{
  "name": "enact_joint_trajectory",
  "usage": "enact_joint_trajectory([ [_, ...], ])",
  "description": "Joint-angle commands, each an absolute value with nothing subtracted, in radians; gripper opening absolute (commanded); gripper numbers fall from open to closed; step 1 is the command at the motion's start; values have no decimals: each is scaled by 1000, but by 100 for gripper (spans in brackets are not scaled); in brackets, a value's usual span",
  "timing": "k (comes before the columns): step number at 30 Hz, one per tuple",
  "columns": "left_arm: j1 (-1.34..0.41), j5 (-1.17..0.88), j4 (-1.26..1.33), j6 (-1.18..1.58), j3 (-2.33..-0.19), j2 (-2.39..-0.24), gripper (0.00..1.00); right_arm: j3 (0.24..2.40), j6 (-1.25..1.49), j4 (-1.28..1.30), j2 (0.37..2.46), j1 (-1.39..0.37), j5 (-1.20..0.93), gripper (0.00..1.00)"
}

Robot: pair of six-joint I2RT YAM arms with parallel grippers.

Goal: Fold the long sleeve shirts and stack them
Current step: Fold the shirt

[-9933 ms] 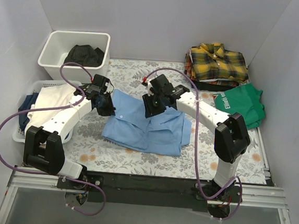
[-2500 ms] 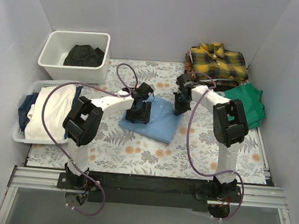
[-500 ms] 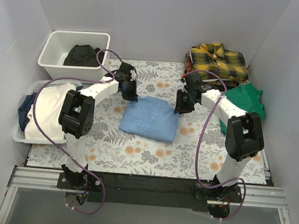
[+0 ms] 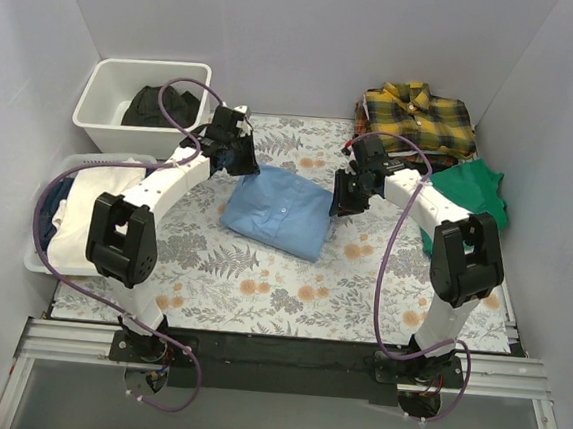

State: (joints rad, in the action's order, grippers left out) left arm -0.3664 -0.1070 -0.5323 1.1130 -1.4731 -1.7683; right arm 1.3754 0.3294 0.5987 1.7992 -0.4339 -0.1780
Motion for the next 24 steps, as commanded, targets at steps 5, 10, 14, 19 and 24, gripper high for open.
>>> enact_joint_trajectory([
  [5, -315, 55, -497, 1190, -1413, -1799, 0, 1517, 301, 558, 1907, -471, -233, 36],
  [10, -299, 107, -489, 1213, -1416, -1882, 0, 1604, 267, 558, 1991, -509, -322, 36],
  [14, -276, 143, -476, 1213, -1402, -1919, 0, 1615, 265, 543, 2040, -538, -370, 36],
  [19, -253, 184, -488, 1207, -1390, -1976, 0, 1591, 279, 543, 2091, -538, -408, 34],
  [24, -229, 221, -491, 1195, -1365, -2012, 0, 1555, 304, 572, 2117, -537, -350, 34],
])
